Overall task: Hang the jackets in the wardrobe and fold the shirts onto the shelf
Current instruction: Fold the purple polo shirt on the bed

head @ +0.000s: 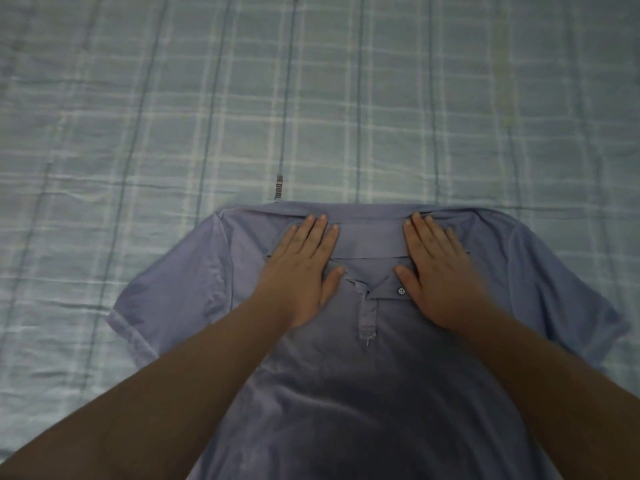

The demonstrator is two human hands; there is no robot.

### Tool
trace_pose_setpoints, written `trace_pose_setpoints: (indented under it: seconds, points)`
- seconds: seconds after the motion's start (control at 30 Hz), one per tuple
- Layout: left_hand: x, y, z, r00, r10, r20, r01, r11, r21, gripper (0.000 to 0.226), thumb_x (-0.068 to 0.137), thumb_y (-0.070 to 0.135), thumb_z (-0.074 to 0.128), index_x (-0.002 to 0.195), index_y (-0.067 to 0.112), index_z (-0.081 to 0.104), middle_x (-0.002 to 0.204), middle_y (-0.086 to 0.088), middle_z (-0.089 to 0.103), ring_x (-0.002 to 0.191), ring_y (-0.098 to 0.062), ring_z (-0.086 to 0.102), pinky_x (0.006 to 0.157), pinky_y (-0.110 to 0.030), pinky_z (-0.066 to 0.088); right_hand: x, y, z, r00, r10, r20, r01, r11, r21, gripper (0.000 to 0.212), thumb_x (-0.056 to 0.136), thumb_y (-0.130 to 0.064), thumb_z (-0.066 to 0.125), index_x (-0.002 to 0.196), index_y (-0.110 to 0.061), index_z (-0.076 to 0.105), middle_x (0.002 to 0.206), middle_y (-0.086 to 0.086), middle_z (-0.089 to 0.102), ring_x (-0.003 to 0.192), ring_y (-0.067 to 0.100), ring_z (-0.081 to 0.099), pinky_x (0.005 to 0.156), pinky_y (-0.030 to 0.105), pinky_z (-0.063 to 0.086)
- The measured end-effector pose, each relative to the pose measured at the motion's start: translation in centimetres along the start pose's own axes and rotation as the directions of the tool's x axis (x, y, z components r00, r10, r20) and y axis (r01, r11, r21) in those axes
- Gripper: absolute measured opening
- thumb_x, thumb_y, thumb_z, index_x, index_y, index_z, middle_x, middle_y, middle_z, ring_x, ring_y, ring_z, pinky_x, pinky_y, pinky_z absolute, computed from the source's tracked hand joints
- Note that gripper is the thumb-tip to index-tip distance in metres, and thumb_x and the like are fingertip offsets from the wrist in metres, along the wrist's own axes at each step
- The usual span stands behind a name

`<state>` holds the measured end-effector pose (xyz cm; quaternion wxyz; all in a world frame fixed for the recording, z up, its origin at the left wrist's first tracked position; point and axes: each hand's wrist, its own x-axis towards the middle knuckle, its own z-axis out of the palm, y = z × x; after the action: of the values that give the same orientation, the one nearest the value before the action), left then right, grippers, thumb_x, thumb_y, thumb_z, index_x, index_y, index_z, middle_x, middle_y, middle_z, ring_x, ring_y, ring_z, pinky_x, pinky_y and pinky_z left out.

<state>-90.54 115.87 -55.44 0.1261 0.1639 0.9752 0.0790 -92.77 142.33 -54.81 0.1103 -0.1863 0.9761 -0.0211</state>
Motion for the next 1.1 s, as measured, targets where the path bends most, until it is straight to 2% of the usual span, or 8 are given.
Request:
trace_pose_setpoints:
  seconds: [0.23, 0.37, 0.5, 0.63, 0.8, 0.87, 0.97, 1.1]
  points:
    - [0.0, -0.4, -0.6, 1.0, 0.025, 0.017, -0.024, 0.997, -0.07, 0.064, 0.104, 0.047, 0.016, 0.159, 0.014, 0.01, 0.166, -0.01, 0.007, 0.153, -0.025, 0.002, 0.124, -0.04, -0.001, 0.3, -1.3, -1.5, 0.994, 0.063, 0.085, -0.062, 0.998, -0.018, 0.075, 0.094, -0.049, 0.023, 0.153, -0.003, 0.027, 0.159, 0.017, 0.029, 0.146, 0.035, 0.03, 0.118, 0.052, 0.022]
    - [-2.1, -1.6, -2.2, 0.998, 0.025, -0.055, -0.037, 0.972, -0.23, 0.062, 0.102, 0.039, 0.02, 0.153, 0.005, 0.03, 0.159, -0.016, 0.029, 0.149, -0.031, 0.021, 0.124, -0.04, 0.013, 0.3, -5.4, -3.3, 0.991, 0.125, 0.045, -0.125, 0.992, -0.009, 0.069, 0.086, -0.031, 0.035, 0.145, 0.004, 0.041, 0.151, 0.023, 0.041, 0.14, 0.039, 0.038, 0.112, 0.059, 0.031]
    - [-8.1, -4.2, -2.5, 0.985, -0.082, -0.152, 0.021, 0.931, -0.365, 0.054, 0.097, 0.025, 0.034, 0.141, -0.003, 0.047, 0.145, -0.023, 0.048, 0.138, -0.04, 0.04, 0.118, -0.04, 0.025, -0.1, -13.3, -3.4, 1.0, 0.005, -0.021, -0.002, 0.989, 0.151, 0.064, 0.088, -0.027, 0.041, 0.146, -0.001, 0.041, 0.154, 0.019, 0.038, 0.143, 0.037, 0.034, 0.115, 0.054, 0.031]
    - [-14.9, -9.9, -1.7, 0.937, -0.235, -0.257, 0.123, 0.914, -0.387, 0.052, 0.086, 0.018, 0.043, 0.129, -0.01, 0.055, 0.131, -0.028, 0.058, 0.13, -0.041, 0.042, 0.119, -0.035, 0.019, 0.4, -20.8, -2.2, 0.994, -0.096, -0.045, 0.103, 0.977, 0.188, 0.065, 0.086, -0.032, 0.037, 0.144, -0.003, 0.045, 0.148, 0.018, 0.046, 0.138, 0.035, 0.041, 0.114, 0.049, 0.035]
    - [-19.7, -17.6, -1.7, 0.725, -0.671, -0.155, 0.546, 0.697, -0.465, 0.044, 0.075, 0.02, 0.052, 0.114, 0.0, 0.062, 0.107, -0.021, 0.065, 0.101, -0.042, 0.061, 0.09, -0.043, 0.044, 1.4, -27.6, 0.2, 0.986, -0.151, -0.067, 0.16, 0.972, 0.17, 0.061, 0.091, -0.028, 0.046, 0.145, -0.001, 0.042, 0.15, 0.019, 0.043, 0.14, 0.037, 0.038, 0.117, 0.05, 0.03]
    - [-19.7, -18.6, -2.6, 0.656, -0.752, -0.064, 0.597, 0.569, -0.565, 0.041, 0.082, 0.02, 0.06, 0.119, 0.003, 0.061, 0.103, -0.017, 0.064, 0.095, -0.036, 0.06, 0.084, -0.039, 0.044, 1.6, -29.3, 1.0, 0.99, -0.136, -0.045, 0.142, 0.979, 0.149, 0.061, 0.095, -0.03, 0.041, 0.149, -0.002, 0.037, 0.155, 0.017, 0.037, 0.143, 0.035, 0.033, 0.119, 0.049, 0.026]
    - [-18.7, -19.0, -4.0, 0.664, -0.72, 0.202, 0.64, 0.408, -0.651, 0.029, 0.087, 0.018, 0.066, 0.116, 0.013, 0.065, 0.098, -0.004, 0.065, 0.088, -0.019, 0.057, 0.077, -0.025, 0.039, 1.6, -30.7, 2.0, 0.996, -0.086, -0.016, 0.088, 0.991, 0.103, 0.064, 0.096, -0.034, 0.03, 0.151, -0.003, 0.034, 0.158, 0.016, 0.033, 0.145, 0.033, 0.032, 0.118, 0.053, 0.025]
    - [-17.8, -19.5, -5.4, 0.714, -0.656, 0.245, 0.64, 0.469, -0.608, 0.015, 0.089, 0.022, 0.061, 0.087, 0.008, 0.064, 0.078, -0.004, 0.061, 0.074, -0.022, 0.057, 0.059, -0.029, 0.036, 1.5, -31.2, 2.7, 0.999, -0.048, -0.002, 0.048, 0.998, 0.051, 0.065, 0.097, -0.035, 0.027, 0.154, -0.003, 0.026, 0.162, 0.015, 0.024, 0.149, 0.03, 0.024, 0.121, 0.054, 0.016]
